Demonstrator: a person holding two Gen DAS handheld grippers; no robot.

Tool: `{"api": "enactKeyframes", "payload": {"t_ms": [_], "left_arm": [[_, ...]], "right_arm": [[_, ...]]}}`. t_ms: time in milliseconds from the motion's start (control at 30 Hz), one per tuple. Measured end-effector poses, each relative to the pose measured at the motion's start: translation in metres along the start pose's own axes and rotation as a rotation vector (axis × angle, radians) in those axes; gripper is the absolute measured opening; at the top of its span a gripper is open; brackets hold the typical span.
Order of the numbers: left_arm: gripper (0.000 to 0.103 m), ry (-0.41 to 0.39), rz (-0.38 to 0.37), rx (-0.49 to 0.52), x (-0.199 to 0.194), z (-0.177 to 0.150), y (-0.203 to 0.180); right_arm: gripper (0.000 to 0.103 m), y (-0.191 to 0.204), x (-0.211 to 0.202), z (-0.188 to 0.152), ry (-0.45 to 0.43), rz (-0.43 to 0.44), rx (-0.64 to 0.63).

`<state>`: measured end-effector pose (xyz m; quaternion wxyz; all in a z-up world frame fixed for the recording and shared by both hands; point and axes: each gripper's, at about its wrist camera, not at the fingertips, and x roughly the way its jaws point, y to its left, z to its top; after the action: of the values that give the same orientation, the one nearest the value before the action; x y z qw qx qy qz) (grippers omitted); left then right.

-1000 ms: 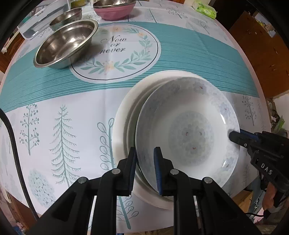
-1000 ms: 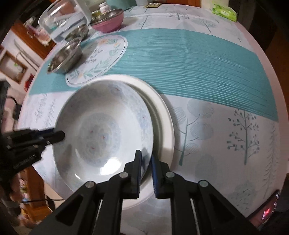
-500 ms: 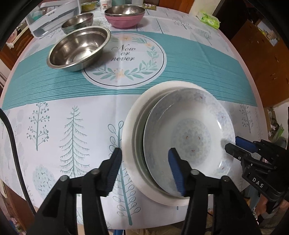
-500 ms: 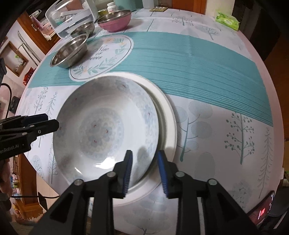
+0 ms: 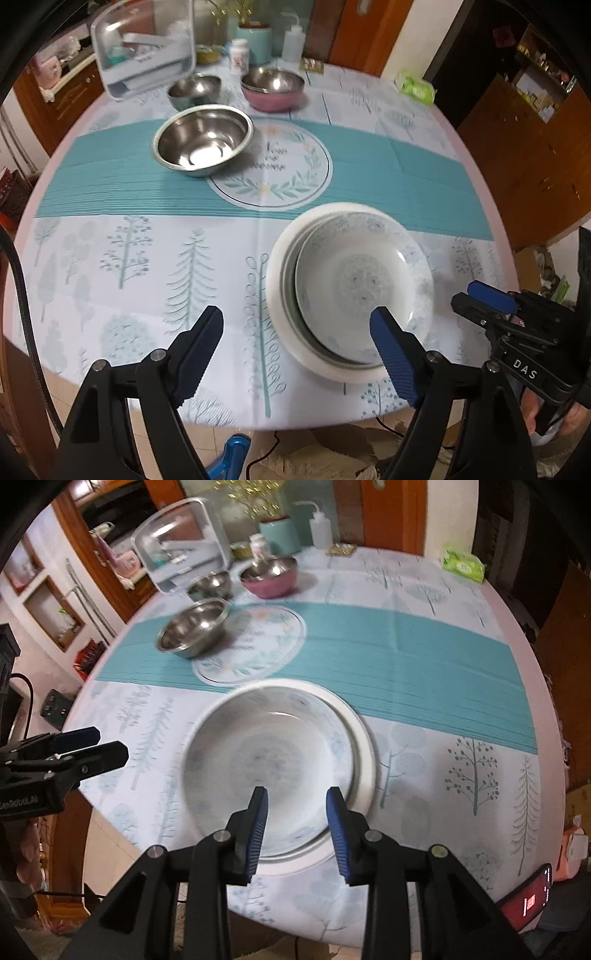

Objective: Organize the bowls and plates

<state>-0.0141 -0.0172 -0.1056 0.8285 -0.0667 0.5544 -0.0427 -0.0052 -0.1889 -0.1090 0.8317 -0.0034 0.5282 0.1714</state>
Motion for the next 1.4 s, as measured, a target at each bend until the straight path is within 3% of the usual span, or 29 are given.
{"api": "enactKeyframes", "payload": {"t_ms": [100,367,567,800,1167,1267,1400], "left_arm": [[0.088,-0.053,0.02,-0.011,-0.028,-0.005,0.008],[0.089,-0.174,0.023,-0.036,-0.076,0.0,0.037],[0.089,-0.229,0.089,-0.02,-0.091,0.016,0.067],[0.089,-0.261,0.061,-0.018,-0.104,0.043,0.119],[0.089,-0.214,0.079,-0.01,-0.054,0.125,0.208],[0.089,-0.177,0.061,-0.004,-0.021,0.154,0.224],[0.089,-0.07,0.061,0.01,0.041,0.187,0.231]], "right_arm": [[0.04,0.01,-0.017,-0.001,-0.042,0.022,-0.011],[0.051,0.032,-0.051,0.01,-0.14,0.031,-0.013],[0.051,0.054,-0.061,0.036,-0.204,0.032,0.011],[0.051,0.093,-0.046,0.083,-0.224,0.024,0.046],[0.051,0.148,0.032,0.159,-0.148,-0.024,0.068],[0.051,0.152,0.06,0.178,-0.125,-0.039,0.082],[0.051,0.149,0.107,0.2,-0.084,-0.091,0.111]]}}
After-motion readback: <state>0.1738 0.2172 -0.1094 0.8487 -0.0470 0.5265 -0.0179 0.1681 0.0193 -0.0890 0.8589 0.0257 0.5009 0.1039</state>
